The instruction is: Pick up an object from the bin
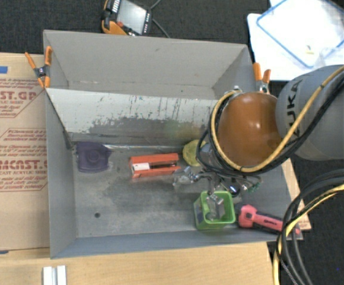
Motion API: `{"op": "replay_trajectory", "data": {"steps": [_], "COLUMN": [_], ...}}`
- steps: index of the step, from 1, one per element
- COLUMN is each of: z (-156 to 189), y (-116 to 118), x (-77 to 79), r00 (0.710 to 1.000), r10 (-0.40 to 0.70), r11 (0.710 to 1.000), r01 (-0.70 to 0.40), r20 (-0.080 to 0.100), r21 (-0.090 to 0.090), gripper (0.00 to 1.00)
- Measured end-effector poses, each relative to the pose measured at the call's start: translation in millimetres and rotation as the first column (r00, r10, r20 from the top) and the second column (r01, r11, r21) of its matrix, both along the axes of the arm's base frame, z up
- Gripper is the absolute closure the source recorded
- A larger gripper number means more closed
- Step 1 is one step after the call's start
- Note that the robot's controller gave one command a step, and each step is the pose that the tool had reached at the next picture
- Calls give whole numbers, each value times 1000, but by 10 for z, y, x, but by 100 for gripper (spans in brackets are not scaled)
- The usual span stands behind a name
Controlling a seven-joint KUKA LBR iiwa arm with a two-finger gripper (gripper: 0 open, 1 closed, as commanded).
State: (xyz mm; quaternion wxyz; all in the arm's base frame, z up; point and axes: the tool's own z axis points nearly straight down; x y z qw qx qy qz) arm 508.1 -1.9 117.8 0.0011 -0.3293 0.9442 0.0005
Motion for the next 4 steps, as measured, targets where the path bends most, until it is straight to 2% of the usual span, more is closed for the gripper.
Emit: {"op": "replay_trajectory", "data": {"steps": [1, 2, 3, 4], "z": [-129, 34, -486, 231], "y": [145, 106, -155, -550], "x": [20, 60, -59, 532], "r00": [992, 979, 978, 909], "r10": [126, 204, 207, 417], "r11": [992, 979, 978, 909], "r01": [-126, -204, -207, -417], "r20": [0, -4, -5, 22], "r21": [1, 1, 4, 2], "gripper": [0, 0, 0, 100]}}
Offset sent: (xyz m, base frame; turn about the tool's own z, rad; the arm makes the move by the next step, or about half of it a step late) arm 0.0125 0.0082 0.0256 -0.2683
